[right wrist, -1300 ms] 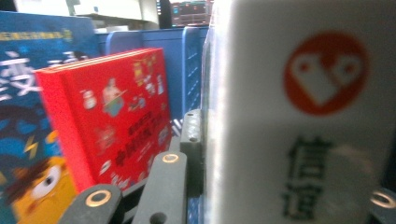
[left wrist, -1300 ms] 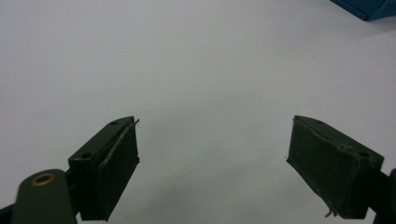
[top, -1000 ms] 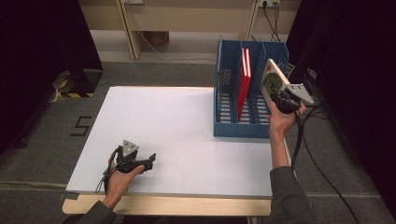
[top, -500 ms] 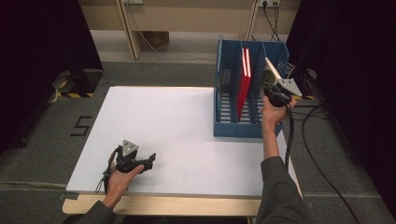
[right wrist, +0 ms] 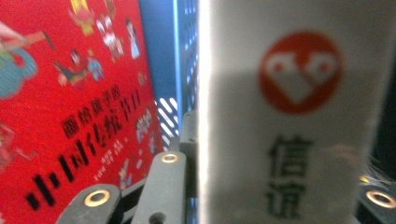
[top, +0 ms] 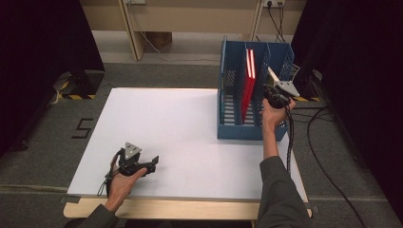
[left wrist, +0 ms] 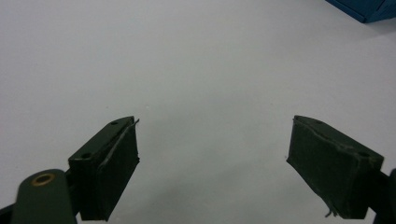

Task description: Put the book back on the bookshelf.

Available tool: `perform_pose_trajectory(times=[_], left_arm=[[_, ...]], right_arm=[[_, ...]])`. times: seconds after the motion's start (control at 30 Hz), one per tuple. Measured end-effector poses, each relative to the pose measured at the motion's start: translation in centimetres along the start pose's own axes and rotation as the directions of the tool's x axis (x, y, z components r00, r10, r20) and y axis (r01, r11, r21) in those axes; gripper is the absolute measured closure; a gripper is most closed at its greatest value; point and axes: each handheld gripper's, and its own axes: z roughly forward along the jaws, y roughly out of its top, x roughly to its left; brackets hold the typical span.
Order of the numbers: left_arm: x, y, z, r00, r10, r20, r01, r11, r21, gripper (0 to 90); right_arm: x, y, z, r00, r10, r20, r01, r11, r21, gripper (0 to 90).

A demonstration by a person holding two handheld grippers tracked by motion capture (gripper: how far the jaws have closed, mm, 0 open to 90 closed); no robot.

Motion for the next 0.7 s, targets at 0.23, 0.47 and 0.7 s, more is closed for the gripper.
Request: perform_pose_trajectory(times=[0.23, 0.47, 0.7], left_arm=[[0.0, 0.0, 0.0, 1.0000, 0.001, 0.002, -0.001, 1.0000, -0.001, 15.4], [-0.1, 0.0, 0.0, 1.0000, 0.001, 0.003, -0.001, 1.0000, 0.000, 15.4], [-0.1, 0.0, 0.0, 1.0000, 0.002, 0.003, -0.002, 1.0000, 0.000, 15.4]], right_arm=[[-0.2, -0.9, 0.6, 0.9995, 0.030, -0.006, -0.030, 0.999, 0.028, 74.8], [-0.5, -1.1, 0.6, 0.9986, 0.046, -0.026, -0.044, 0.997, 0.062, 74.2], [-0.8, -1.1, 0.6, 0.9977, 0.061, -0.029, -0.057, 0.992, 0.110, 73.7]])
